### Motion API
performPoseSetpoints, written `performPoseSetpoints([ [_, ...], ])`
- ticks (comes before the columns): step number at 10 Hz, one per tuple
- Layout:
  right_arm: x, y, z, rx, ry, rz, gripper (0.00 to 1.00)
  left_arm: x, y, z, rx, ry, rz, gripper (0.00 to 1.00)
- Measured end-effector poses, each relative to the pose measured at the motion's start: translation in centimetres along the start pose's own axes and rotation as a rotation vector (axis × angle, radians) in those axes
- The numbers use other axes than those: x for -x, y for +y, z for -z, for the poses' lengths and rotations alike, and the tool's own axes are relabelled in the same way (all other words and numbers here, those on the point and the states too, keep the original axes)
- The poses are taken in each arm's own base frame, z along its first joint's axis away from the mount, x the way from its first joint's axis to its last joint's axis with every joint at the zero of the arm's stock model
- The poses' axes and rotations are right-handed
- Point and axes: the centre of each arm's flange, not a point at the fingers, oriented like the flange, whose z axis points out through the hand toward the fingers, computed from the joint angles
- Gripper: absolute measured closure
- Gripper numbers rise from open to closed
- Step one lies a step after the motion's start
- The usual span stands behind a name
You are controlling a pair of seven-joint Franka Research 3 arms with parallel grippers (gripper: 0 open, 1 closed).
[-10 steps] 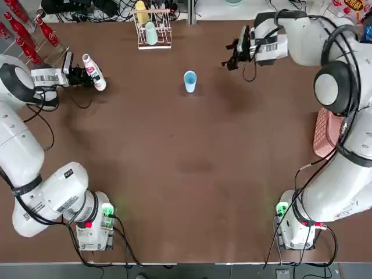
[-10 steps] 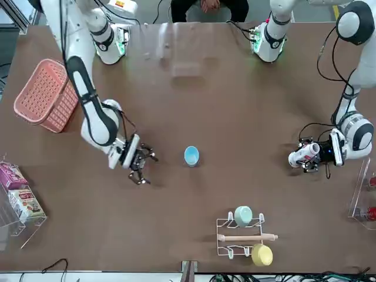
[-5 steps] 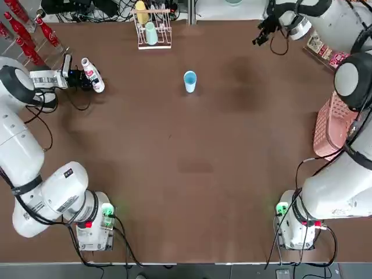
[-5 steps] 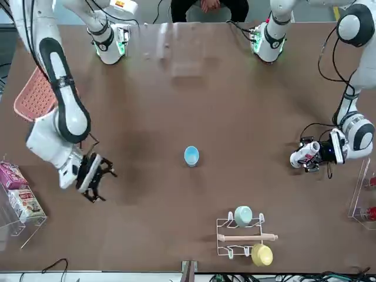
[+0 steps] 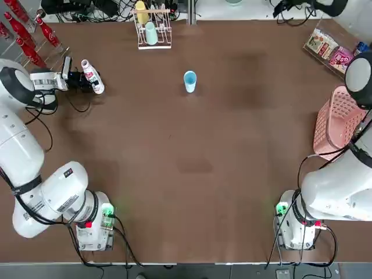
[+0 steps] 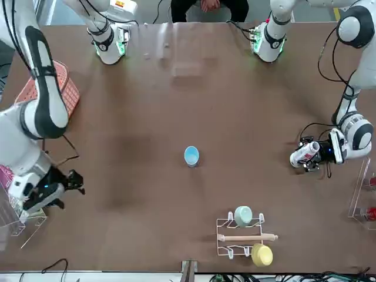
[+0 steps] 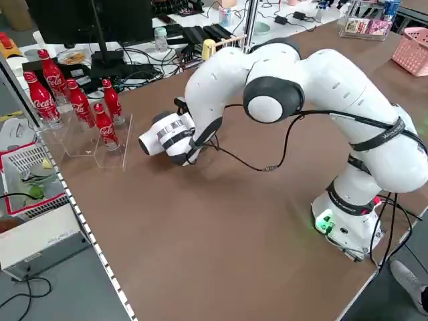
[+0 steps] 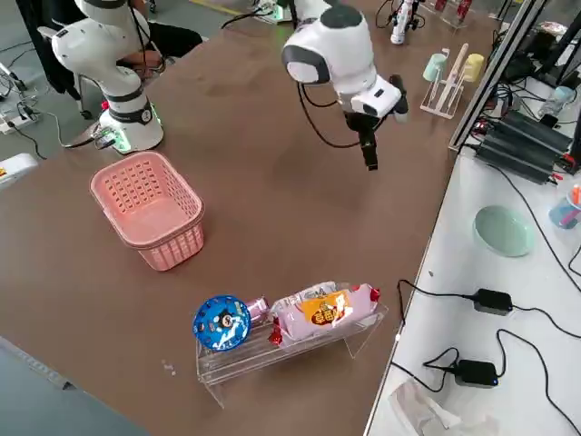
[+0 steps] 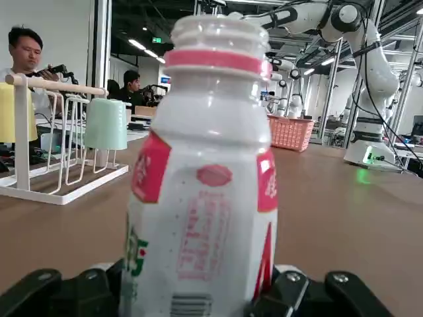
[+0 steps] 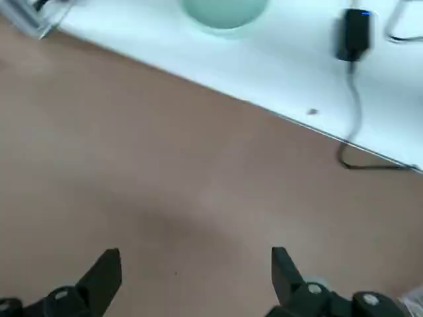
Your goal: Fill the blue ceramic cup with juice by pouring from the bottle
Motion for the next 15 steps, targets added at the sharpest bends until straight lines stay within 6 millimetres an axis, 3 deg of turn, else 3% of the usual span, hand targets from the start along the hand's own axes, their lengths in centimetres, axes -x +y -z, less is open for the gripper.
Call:
performPoseSetpoints([
  [1,-0.4,0.9,2.1,0.012,-0.046,-0.099,0.00,-0.1,-0.1,0.0,0.000,-0.001,-0.002,0.37],
  [3,-0.6,1.6,5.8,0.009,-0.149,-0.252,0.00,-0.4,-0.3,0.1,0.000,-0.002,-0.010,0.09],
  [4,-0.4,1.4,7.6,0.007,-0.194,-0.300,0.00,-0.5,-0.4,0.2,0.000,-0.003,-0.012,0.00],
  [7,0.1,-0.2,12.4,0.027,-0.237,-0.388,0.00,-0.8,-0.6,0.5,-0.003,-0.007,-0.018,0.00],
  [13,2.0,0.5,15.9,0.098,-0.298,-0.469,0.00,-1.1,-0.2,4.0,-0.024,-0.050,-0.033,0.00],
  [15,2.5,-0.4,17.3,0.124,-0.289,-0.467,0.00,-1.1,-0.1,4.4,-0.030,-0.051,-0.033,0.00],
])
